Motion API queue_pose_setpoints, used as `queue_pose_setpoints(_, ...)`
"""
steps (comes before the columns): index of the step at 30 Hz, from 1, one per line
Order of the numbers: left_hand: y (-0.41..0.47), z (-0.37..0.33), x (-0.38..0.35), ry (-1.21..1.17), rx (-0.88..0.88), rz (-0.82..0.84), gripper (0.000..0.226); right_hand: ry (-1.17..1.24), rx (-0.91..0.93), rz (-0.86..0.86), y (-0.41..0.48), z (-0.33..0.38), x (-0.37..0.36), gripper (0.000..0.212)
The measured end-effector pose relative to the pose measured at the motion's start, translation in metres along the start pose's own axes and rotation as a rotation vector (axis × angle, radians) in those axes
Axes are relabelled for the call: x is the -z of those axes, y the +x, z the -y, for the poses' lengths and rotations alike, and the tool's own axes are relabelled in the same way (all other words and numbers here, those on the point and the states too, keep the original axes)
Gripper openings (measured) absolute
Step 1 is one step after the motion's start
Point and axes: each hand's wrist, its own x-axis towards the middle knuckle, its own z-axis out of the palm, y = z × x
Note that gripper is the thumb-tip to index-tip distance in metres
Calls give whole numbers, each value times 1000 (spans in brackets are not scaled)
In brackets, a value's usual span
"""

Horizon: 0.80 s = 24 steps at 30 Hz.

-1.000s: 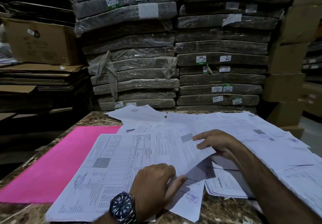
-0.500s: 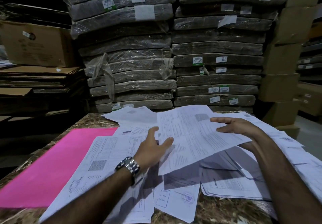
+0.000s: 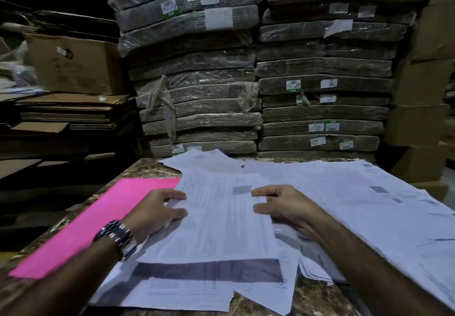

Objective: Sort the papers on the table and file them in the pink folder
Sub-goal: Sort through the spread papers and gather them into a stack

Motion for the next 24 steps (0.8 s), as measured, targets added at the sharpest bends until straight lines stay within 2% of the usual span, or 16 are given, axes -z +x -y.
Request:
queue_pose_setpoints(4,-18,36,31,164,20,6,43,-202,-4,72,4,-3,-54,36)
queue_pose_setpoints(7,-26,55,43,262,21,-90,48,-332,11,69,8,-7,-78,43)
queue_pose_setpoints(18,-28,61,42,425,14,-152,54,-508,23,-104,2,-7,-96,58)
queue_pose_setpoints(21,-26,60,39,464,74,-143,58,-595,57,-154,-1,-9,-93,53)
queue_pose_setpoints(24,-24,58,37,436,148,-99,66,-571,25,-148,-5,-6,-91,43)
